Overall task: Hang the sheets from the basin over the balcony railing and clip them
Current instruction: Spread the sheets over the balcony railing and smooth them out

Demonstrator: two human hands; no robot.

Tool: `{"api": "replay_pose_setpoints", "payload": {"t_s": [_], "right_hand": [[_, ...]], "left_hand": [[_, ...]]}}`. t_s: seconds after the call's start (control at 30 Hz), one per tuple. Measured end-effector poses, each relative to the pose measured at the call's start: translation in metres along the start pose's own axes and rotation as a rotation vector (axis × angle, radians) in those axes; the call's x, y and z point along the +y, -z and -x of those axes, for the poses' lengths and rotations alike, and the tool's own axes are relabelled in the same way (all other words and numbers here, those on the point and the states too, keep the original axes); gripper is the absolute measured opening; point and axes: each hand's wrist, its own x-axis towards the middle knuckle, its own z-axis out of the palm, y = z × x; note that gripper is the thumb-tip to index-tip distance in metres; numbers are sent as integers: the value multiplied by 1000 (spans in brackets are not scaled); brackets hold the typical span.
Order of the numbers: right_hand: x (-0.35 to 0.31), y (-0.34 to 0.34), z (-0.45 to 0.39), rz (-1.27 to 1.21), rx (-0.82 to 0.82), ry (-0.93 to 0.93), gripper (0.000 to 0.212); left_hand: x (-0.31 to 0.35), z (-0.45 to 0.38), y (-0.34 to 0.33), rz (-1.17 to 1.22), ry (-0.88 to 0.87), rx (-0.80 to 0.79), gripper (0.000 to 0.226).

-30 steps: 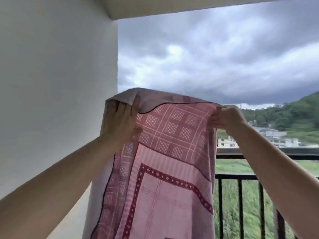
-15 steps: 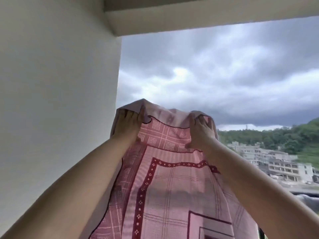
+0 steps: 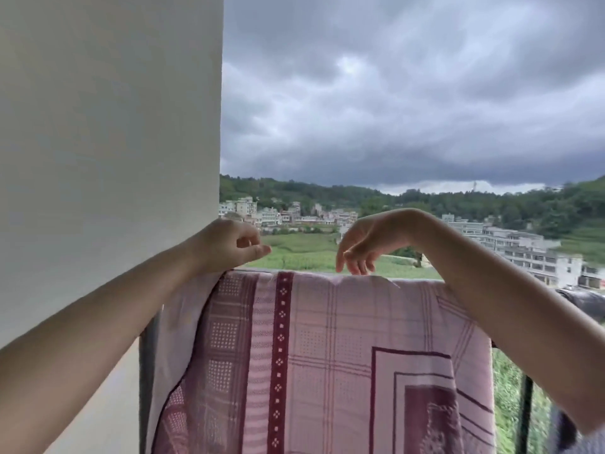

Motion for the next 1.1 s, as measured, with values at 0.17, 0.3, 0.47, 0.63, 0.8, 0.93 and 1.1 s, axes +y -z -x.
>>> {"api": "replay_pose_setpoints", "payload": {"t_s": [0.17, 0.3, 0.47, 0.63, 0.8, 0.93, 1.1], "right_hand": [[-18, -33, 22, 259, 115, 13, 23], [-11, -77, 42, 461, 541, 15, 33], [22, -118, 44, 686, 1153, 274, 25], [17, -115, 34, 795, 1216, 290, 31], [20, -112, 35, 921, 1190, 337, 25], [27, -107, 40, 792, 1154, 406, 47], [21, -117, 43, 782, 1253, 290, 31]], "left_hand": [[-1, 57, -9, -211, -57, -38, 85], [1, 75, -25, -524, 37, 238, 62], [-5, 111, -46, -491, 273, 339, 41], [-22, 113, -21, -37, 390, 313, 12], [-31, 94, 24, 917, 525, 385, 30], [-32, 78, 32, 685, 440, 641, 12], [-7, 76, 15, -85, 132, 703, 27]]}}
